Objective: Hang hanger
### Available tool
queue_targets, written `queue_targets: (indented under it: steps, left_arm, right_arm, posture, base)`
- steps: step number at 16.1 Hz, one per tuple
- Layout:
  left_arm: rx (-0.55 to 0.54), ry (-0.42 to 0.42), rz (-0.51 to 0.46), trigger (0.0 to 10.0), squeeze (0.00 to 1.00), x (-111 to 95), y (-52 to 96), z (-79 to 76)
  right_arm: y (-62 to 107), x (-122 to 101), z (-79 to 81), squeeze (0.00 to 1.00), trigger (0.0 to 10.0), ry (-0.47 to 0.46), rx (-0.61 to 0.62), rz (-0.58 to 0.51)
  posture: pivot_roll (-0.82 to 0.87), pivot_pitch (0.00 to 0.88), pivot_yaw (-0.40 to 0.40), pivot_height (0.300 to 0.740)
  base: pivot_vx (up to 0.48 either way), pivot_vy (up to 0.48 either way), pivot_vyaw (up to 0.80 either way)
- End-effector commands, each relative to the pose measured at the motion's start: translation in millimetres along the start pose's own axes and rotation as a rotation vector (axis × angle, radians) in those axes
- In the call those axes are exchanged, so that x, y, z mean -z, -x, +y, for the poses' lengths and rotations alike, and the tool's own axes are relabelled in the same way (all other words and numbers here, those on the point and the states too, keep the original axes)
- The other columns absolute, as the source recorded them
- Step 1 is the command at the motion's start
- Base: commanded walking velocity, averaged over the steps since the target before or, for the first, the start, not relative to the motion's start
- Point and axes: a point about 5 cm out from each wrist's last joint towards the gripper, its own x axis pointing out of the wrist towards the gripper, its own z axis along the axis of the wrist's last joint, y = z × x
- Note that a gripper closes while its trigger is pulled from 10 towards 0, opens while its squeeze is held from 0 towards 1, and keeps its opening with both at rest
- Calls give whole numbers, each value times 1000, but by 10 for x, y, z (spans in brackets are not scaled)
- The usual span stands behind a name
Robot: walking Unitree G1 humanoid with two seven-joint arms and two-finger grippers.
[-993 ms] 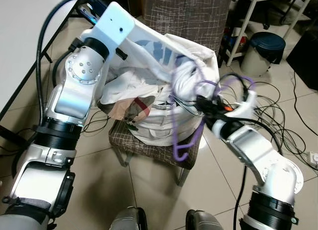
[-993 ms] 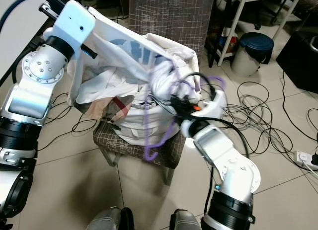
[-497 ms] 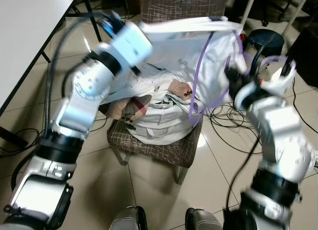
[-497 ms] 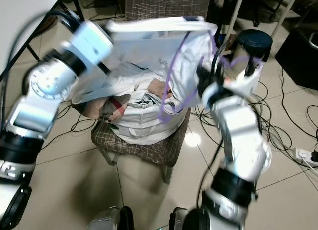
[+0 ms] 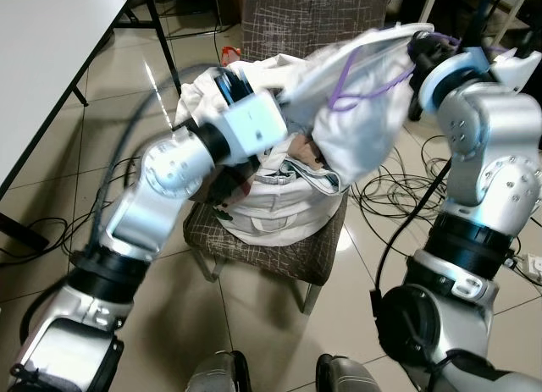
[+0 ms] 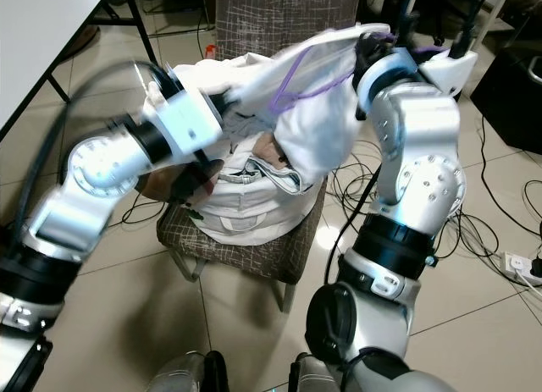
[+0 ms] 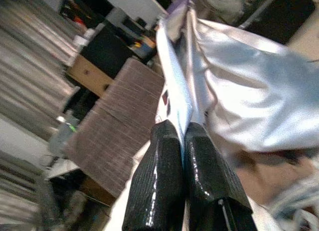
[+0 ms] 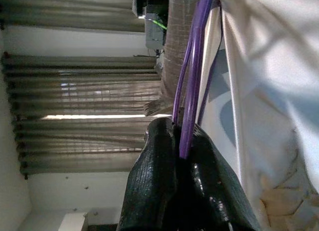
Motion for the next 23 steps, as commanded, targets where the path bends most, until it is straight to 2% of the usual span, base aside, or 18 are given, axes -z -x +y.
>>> queue_targets:
  steps: [1,2,3,4,5,7,9,11,12,13,14,15,16,17,18,19,20,23]
  left_arm:
    - [28,-3,34,0,0,45,34,-27]
    - [27,18,19,0,0,20,25,-28]
    - [8,73,-16,0,0,-51,10,-2]
    - [-7,123,-49,0,0,-131,-14,23]
    - [0,161,-79,0,0,-198,-29,27]
    - [54,234,-163,0,0,-350,-24,-14]
    - [223,369,-289,0,0,-602,40,-198]
    - [222,296,-213,0,0,-497,21,-278]
    - [139,267,-140,0,0,-397,-26,-231]
    - [51,234,-96,588,0,-332,-65,-119]
    - [16,224,-87,2941,0,-319,-79,-57]
    - [16,224,-87,2941,0,-319,-79,-57]
    - [-96,211,-57,0,0,-287,-121,182]
    - [-204,220,-41,0,0,-255,-156,422]
    - [-204,220,-41,0,0,-255,-156,422]
    - [-250,201,-33,0,0,-244,-166,516]
    - [-394,151,-47,0,0,-281,-180,834]
    - [-438,124,-101,0,0,-369,-188,1015]
  right_arm:
    - [14,-216,53,0,10000,-27,-4,-107]
    - [-3,-260,69,0,10000,-12,-4,-132]
    - [-22,-312,27,0,10000,56,24,-164]
    - [-33,-336,-21,0,10000,182,37,-184]
    - [-38,-336,-54,0,10000,238,49,-194]
    - [-34,-357,-89,0,10000,278,76,-233]
    - [-39,-363,-98,0,10000,299,71,-268]
    - [-42,-272,3,0,10000,206,-12,-211]
    - [-25,-172,62,0,10000,206,-58,-144]
    - [20,-18,82,0,10000,386,-95,-45]
    - [54,63,62,0,10000,486,-111,14]
    - [54,63,62,0,10000,486,-111,14]
    - [163,177,-129,0,10000,654,-86,105]
    - [239,137,-352,0,10000,663,-6,87]
    - [239,137,-352,0,10000,663,-6,87]
    - [264,121,-437,0,10000,643,29,88]
    - [392,150,-639,0,10000,564,82,156]
    - [519,166,-817,0,10000,320,147,160]
  posture:
    - [-137,92,48,740]
    - [-143,91,49,740]
    - [-142,89,50,740]
    - [-140,88,49,740]
    - [-140,86,50,740]
    - [-139,85,50,740]
    - [-135,85,51,740]
    - [-135,85,51,740]
    - [-131,88,49,740]
    - [-132,89,48,740]
    - [-132,91,47,740]
    - [-132,91,47,740]
    - [-129,93,45,740]
    - [-128,92,45,740]
    - [-128,92,45,740]
    - [-128,94,49,740]
    - [-127,93,55,740]
    - [-129,94,69,740]
  base:
    - [0,0,0]
    - [0,0,0]
    - [0,0,0]
    - [0,0,0]
    - [0,0,0]
    - [0,0,0]
    - [0,0,0]
    - [0,0,0]
    - [0,0,0]
    - [0,0,0]
    - [0,0,0]
    - [0,0,0]
    - [0,0,0]
    - [0,0,0]
    - [0,0,0]
    - [0,0,0]
    - [0,0,0]
    - [0,0,0]
